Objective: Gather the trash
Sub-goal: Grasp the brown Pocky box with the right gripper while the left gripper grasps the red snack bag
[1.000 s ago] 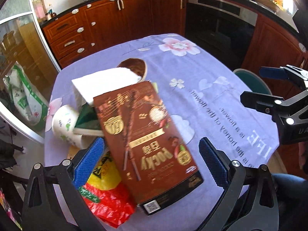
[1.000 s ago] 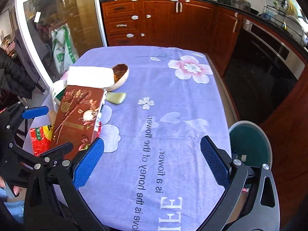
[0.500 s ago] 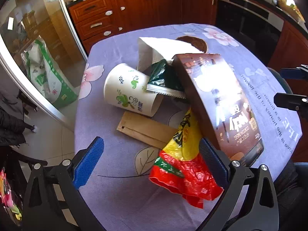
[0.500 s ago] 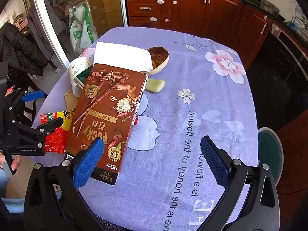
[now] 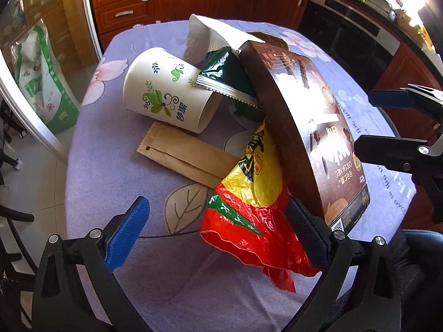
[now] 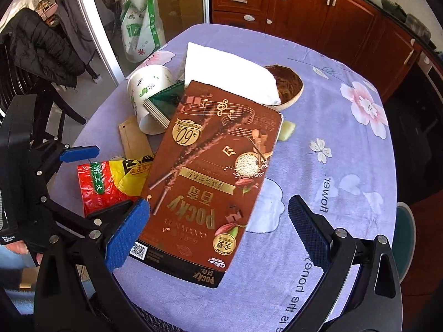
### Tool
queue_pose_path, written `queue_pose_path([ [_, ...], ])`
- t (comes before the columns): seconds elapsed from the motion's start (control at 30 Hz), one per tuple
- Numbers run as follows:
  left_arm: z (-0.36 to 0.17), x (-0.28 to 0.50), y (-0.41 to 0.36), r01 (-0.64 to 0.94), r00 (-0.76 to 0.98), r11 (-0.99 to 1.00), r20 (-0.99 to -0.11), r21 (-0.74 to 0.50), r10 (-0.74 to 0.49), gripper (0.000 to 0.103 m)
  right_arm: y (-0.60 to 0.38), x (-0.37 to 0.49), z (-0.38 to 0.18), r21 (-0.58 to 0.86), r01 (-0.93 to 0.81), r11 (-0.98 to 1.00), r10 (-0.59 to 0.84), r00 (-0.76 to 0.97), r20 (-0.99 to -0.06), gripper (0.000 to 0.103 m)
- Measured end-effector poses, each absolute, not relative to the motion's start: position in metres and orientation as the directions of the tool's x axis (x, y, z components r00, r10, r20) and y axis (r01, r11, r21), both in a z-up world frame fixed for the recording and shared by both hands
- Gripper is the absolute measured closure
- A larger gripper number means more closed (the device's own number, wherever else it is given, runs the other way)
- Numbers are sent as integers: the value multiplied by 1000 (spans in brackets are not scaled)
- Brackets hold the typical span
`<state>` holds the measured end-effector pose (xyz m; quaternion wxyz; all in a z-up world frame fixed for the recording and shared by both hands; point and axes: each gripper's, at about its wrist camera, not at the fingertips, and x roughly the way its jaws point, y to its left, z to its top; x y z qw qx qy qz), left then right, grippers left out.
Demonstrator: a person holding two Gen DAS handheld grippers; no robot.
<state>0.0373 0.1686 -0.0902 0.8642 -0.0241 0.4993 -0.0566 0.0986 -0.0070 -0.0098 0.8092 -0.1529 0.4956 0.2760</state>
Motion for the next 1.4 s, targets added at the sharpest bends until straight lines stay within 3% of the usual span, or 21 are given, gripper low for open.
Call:
queue_pose_path([
  [0.23,-93,35,176,70,504,982,-843,-174,-185,4,15,102,-18,24,-589,807,275,339,-900,7],
  [0.57,-86,24,168,139,521,963,-810,-231,-270,37,50,109,-38,-44,-535,844,177,355,-918,7],
  [0.93,-69,24,124,245,525,940,-783,-237,-334,59,0,122,-43,8,-415,910,167,347,-923,7],
  [1.4,-80,56,68,293,452,942,-844,-165,-289,60,-137,137,-64,101,-171,980,154,330,-931,7],
])
